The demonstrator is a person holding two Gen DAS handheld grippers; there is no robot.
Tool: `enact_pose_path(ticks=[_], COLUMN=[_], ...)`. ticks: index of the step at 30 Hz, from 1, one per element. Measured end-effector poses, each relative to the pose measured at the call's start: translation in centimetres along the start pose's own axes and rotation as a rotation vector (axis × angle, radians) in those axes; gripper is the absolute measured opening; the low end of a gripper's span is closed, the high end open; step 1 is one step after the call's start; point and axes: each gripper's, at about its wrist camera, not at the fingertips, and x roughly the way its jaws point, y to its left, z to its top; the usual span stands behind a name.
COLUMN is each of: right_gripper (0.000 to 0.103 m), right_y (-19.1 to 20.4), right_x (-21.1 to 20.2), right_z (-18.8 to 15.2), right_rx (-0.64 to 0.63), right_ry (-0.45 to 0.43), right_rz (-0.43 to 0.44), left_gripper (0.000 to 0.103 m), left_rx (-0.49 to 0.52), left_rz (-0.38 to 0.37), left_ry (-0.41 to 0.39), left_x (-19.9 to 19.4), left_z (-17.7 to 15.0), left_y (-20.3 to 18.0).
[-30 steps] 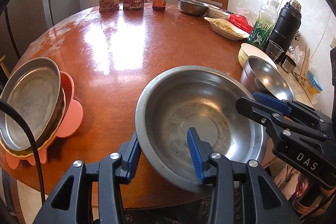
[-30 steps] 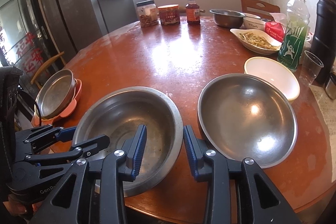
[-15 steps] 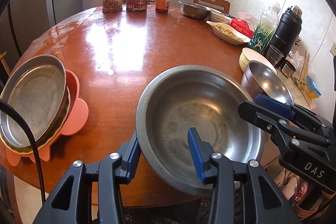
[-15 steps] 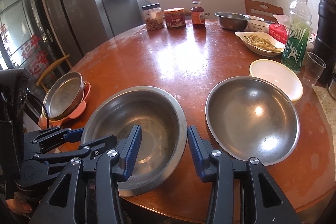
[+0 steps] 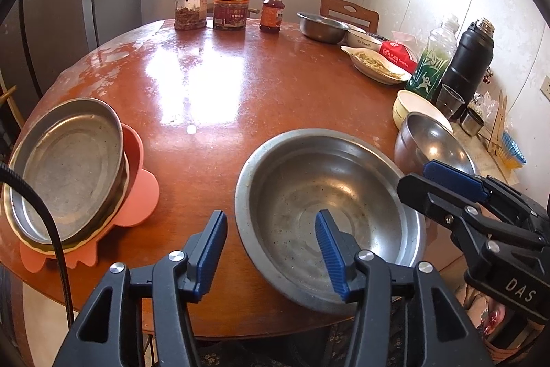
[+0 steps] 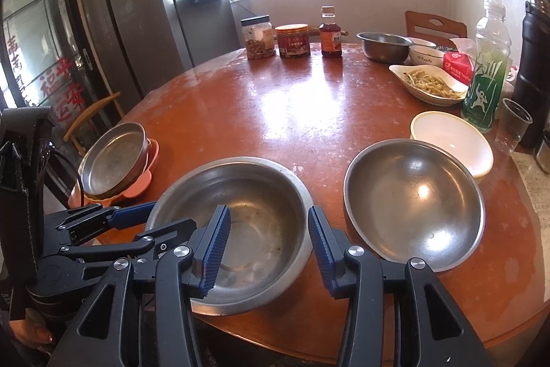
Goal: Organize plates and bowls
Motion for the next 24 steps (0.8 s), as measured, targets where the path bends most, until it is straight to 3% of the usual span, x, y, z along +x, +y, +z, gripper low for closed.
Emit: enact_pose_path(ticks=[1,5,24], right_gripper=[0.056,0.059,0.065], right_y=[0.0,0.2,-1.4], right_x=[-0.1,-0.6,-5.3], right_z=[0.0,0.2,0.2], right_rx=[0.001,-0.002,0.035], right_ry=[-0.006,-0.022,-0.133], right_rz=[0.001,-0.007,-0.016], left_gripper=[0.055,0.057,0.060], left_rx=[-0.001,0.002,0.041], left_rz=[-0.003,0.003,0.038], left_ry=[-0.008,-0.044,-0.105], left_x=[-0.3,-1.5,-5.2], left_z=[0.0,0.3,0.4], left_y=[0.0,-0.1,-3.0])
